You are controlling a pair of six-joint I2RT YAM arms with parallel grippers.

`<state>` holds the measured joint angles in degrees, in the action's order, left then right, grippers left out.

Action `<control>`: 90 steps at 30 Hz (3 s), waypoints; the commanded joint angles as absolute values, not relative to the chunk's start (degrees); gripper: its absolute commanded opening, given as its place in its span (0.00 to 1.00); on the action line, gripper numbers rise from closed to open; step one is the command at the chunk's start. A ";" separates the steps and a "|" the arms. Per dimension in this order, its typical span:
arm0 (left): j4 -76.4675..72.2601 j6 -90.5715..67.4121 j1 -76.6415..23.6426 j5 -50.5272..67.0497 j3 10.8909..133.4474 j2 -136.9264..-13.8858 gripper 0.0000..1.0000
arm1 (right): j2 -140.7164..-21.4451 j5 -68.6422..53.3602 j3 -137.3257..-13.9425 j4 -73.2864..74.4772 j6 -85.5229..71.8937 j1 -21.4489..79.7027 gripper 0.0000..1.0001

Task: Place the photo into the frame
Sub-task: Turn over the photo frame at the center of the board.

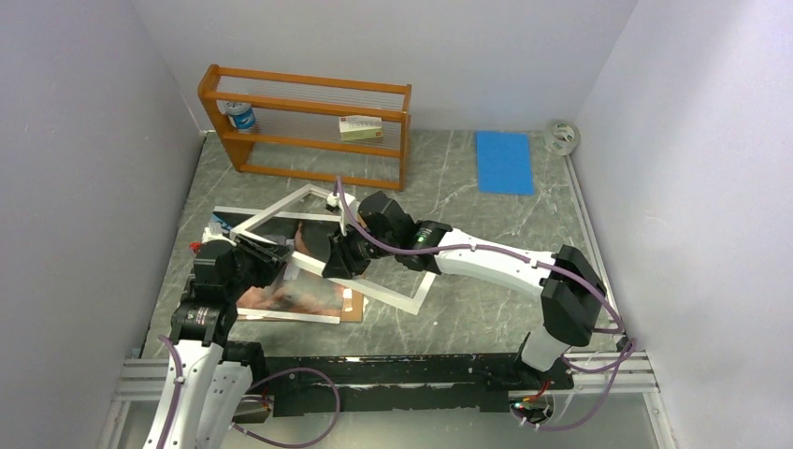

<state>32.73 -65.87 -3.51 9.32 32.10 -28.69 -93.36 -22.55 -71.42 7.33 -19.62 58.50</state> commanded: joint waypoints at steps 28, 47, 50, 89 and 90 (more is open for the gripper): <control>60.92 -77.04 -3.60 9.41 62.30 -47.26 0.03 | -94.50 21.64 -101.64 42.84 6.08 75.06 0.82; 60.25 -79.09 -3.60 9.36 62.81 -47.23 0.03 | -108.01 38.94 -109.53 41.46 17.83 80.51 0.23; 58.85 -77.58 -3.60 9.84 63.50 -47.34 0.03 | -107.61 40.35 -109.45 41.64 18.90 81.13 0.02; 34.72 -53.09 -3.60 7.28 81.62 -47.50 0.94 | -71.76 12.16 -101.92 38.57 4.74 56.53 0.00; 34.79 -53.21 -3.60 7.41 80.93 -47.54 0.94 | -70.79 12.09 -101.29 38.63 3.99 56.01 0.00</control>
<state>38.96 -56.86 -3.57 8.71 82.35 -48.14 -76.42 16.29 -102.41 46.46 9.08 57.30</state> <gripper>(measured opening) 0.940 0.281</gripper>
